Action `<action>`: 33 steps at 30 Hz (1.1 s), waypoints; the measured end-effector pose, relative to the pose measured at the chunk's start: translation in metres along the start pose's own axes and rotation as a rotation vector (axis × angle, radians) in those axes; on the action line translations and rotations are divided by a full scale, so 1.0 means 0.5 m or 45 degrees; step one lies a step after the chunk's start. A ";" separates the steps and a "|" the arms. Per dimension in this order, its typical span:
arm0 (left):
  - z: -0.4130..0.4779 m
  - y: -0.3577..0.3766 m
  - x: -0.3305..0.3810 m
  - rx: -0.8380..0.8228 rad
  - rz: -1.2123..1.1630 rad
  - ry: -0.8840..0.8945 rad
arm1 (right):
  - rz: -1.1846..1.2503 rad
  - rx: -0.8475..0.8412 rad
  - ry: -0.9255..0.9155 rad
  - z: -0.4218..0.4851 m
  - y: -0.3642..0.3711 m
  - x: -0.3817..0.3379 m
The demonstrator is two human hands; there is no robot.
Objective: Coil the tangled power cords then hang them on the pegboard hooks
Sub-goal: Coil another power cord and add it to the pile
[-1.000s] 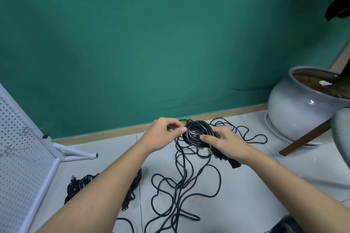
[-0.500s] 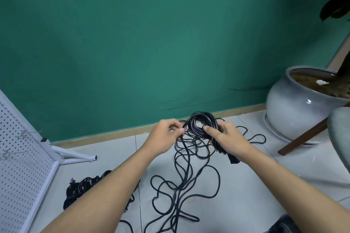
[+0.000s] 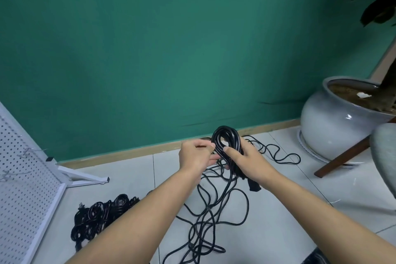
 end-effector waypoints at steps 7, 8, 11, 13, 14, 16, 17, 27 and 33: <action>-0.004 -0.011 0.025 0.092 0.324 0.216 | 0.248 -0.014 0.175 0.001 0.004 0.030; -0.003 -0.015 0.029 0.101 0.354 0.231 | 0.260 -0.028 0.183 0.001 0.005 0.033; -0.002 -0.009 0.016 0.050 0.160 0.128 | 0.264 -0.062 0.188 -0.001 0.009 0.037; -0.004 -0.004 0.009 0.015 -0.004 0.042 | 0.282 -0.074 0.193 0.000 0.013 0.035; -0.004 -0.003 0.009 0.000 -0.059 0.023 | 0.290 -0.079 0.192 0.000 0.014 0.032; 0.000 -0.004 0.013 -0.021 -0.124 0.024 | 0.297 -0.089 0.188 0.001 0.014 0.027; 0.002 -0.006 0.014 -0.033 -0.118 0.035 | 0.300 -0.091 0.185 0.001 0.013 0.025; -0.007 0.021 0.007 -0.329 0.246 0.166 | 0.218 0.042 -0.021 0.017 -0.025 -0.006; -0.070 0.097 -0.095 -1.006 1.225 0.398 | 0.214 0.129 -0.047 0.024 -0.059 -0.011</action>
Point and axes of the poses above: each hand's wrist, its own z-axis towards the middle knuckle, its own y-axis out of the palm, x = y × z, the point moved 9 cm from there along z, towards the middle knuckle, and after that the axes turned 13 degrees about z, right-handed, at the moved point
